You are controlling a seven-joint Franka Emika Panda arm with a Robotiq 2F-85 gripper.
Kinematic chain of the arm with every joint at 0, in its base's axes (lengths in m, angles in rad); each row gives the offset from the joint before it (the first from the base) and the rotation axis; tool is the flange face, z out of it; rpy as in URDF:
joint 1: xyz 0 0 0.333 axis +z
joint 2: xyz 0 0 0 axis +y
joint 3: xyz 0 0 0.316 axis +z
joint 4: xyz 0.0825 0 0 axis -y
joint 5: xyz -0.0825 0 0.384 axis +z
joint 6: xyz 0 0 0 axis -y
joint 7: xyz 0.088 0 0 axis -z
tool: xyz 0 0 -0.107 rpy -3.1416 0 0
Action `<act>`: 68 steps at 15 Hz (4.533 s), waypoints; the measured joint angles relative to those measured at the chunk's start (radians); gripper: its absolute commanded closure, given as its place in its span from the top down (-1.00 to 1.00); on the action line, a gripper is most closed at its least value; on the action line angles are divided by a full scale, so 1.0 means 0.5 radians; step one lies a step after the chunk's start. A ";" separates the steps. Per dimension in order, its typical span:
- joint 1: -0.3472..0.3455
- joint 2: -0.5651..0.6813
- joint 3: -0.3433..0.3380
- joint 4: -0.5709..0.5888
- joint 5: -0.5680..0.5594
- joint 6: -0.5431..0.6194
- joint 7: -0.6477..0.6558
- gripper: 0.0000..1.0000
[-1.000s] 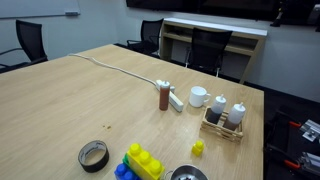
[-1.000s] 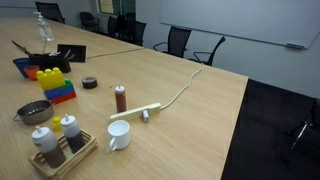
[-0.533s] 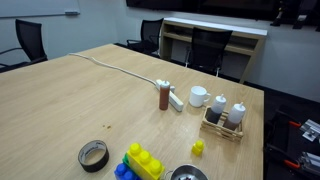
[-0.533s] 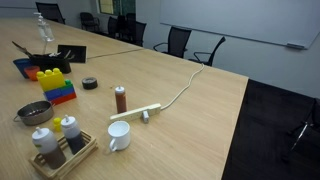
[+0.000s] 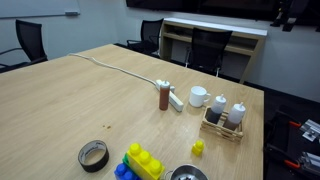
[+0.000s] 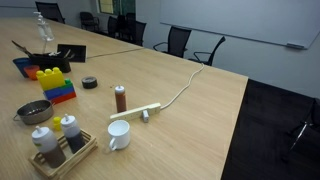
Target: Place the yellow block on the stacked blocks
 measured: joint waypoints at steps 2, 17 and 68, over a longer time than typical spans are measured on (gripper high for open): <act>0.084 0.104 0.175 0.009 0.006 0.101 0.141 1.00; 0.285 0.602 0.438 0.226 0.017 0.338 0.341 1.00; 0.797 2.278 0.491 0.386 0.542 1.833 1.217 0.83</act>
